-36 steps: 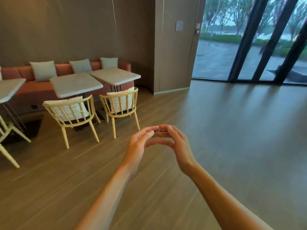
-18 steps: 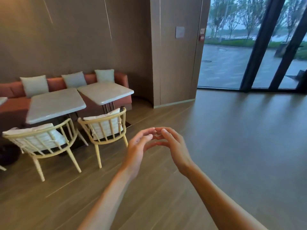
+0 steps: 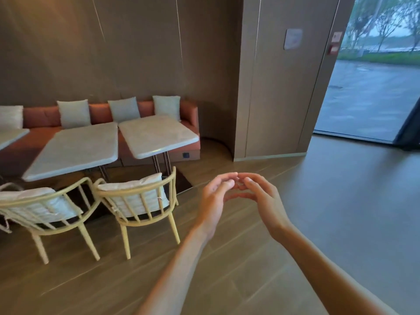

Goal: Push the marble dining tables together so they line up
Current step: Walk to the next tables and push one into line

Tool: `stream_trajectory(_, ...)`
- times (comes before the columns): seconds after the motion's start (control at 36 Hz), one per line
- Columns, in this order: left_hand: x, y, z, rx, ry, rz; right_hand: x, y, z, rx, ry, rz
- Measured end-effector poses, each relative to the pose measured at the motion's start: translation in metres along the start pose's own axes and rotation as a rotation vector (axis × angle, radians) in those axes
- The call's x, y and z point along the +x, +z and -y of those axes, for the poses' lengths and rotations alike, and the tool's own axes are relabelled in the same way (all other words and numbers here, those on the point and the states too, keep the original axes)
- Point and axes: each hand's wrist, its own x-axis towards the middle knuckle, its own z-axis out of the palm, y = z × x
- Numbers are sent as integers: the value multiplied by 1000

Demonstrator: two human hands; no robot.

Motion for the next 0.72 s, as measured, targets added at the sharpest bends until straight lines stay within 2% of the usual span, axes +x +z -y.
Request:
stream_trajectory(0.22,216,92,26,-11,-56,19,205,-95,-29,0,36,-8)
stream_trajectory(0.42,383,125,58,64,-25,-39,378,-135,-83,32,24,72)
stream_trajectory(0.72,629,147,121,106,-53,-355,658,-153,-161,45,73,401)
